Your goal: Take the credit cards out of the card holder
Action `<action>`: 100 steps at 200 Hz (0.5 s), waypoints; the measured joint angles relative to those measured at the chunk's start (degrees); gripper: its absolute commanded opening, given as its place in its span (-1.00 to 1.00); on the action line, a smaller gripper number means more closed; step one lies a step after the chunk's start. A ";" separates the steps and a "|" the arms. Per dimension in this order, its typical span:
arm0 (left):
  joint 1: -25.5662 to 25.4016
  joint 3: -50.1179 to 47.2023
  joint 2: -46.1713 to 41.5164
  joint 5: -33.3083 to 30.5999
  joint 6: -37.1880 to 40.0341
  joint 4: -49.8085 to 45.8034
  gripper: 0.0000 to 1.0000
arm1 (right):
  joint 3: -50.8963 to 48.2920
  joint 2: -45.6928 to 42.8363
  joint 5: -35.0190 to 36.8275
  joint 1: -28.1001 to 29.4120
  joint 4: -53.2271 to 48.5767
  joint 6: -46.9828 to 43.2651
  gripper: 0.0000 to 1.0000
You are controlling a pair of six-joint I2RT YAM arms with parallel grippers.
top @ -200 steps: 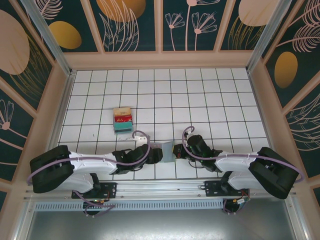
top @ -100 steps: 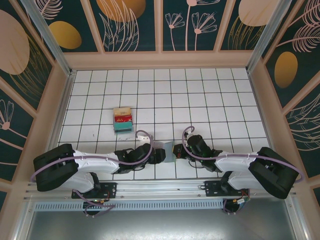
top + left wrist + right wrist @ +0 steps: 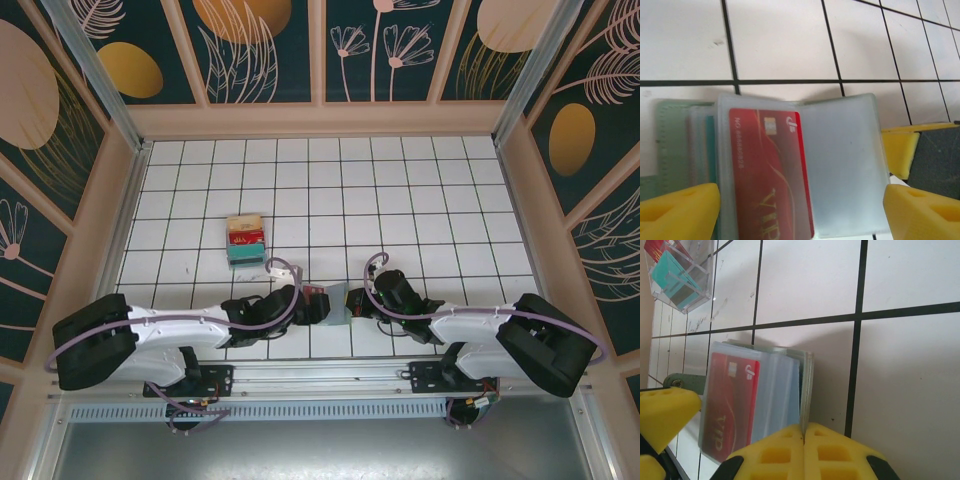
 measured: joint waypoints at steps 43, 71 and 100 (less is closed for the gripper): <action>0.00 0.00 -1.14 -1.18 0.15 -1.42 0.69 | 0.00 0.26 0.00 0.00 0.04 0.02 -1.00; 0.00 0.00 0.09 -0.24 0.50 -0.31 0.67 | 0.00 0.68 0.00 0.00 0.22 0.02 -1.00; 0.00 0.00 0.90 0.61 0.68 -0.07 0.61 | 0.46 0.63 0.09 0.00 -0.85 -0.02 -0.81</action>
